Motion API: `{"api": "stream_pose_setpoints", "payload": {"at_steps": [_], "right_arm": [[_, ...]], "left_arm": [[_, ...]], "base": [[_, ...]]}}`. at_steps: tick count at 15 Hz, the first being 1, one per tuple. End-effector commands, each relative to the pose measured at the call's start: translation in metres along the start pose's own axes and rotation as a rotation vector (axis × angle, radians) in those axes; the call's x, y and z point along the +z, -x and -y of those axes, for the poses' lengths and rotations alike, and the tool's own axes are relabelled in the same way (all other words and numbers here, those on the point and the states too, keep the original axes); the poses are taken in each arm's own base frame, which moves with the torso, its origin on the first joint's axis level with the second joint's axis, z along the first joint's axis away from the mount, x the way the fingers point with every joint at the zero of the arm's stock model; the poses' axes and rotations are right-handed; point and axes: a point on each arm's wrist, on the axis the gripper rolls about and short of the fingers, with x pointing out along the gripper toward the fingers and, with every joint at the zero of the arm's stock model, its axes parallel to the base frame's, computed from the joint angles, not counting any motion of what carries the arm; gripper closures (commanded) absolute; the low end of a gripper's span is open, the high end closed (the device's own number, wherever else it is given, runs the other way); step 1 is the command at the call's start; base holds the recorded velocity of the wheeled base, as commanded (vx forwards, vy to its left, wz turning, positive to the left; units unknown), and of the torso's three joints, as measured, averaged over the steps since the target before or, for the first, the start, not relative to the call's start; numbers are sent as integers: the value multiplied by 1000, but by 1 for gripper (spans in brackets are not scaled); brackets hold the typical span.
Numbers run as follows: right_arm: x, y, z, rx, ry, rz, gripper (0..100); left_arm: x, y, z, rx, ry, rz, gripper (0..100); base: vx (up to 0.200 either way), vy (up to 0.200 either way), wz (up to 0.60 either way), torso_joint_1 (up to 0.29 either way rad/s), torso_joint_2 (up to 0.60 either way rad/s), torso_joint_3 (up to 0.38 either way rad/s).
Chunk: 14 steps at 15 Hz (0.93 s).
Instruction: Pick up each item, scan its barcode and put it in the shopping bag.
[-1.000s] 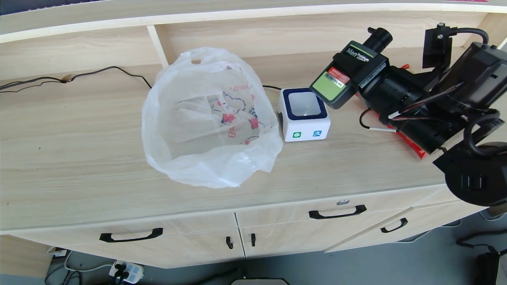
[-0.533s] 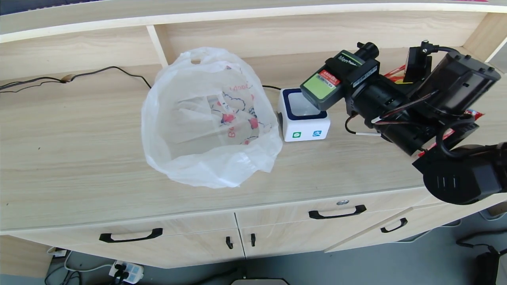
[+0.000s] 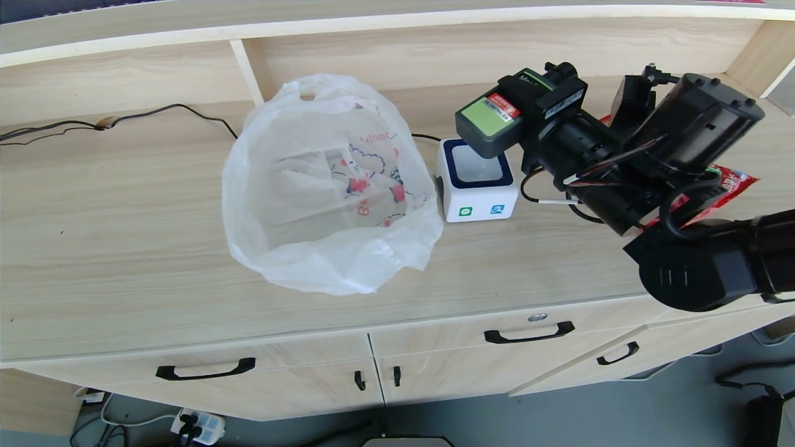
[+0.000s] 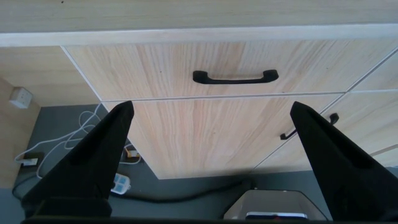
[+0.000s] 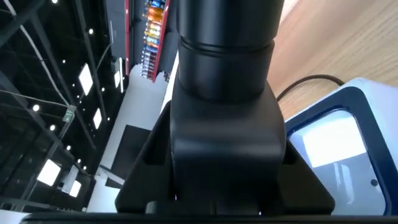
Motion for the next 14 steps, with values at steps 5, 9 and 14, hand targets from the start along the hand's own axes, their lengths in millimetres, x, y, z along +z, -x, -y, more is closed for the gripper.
{"api": "stream_pose_setpoints", "payload": {"at_steps": [5,9,14], "right_arm": [[-7,-10,23,-39,2,-9,100],[-6,-14,22,-27,2,-2,100],[16,-7,-17,60,75,62,100]], "left_arm": [[0,0,0,0,0,1,0],[0,0,0,0,0,1,0],[0,0,0,0,0,1,0]], "base": [[0,0,0,0,0,0],[0,0,0,0,0,0],[0,0,0,0,0,0]]}}
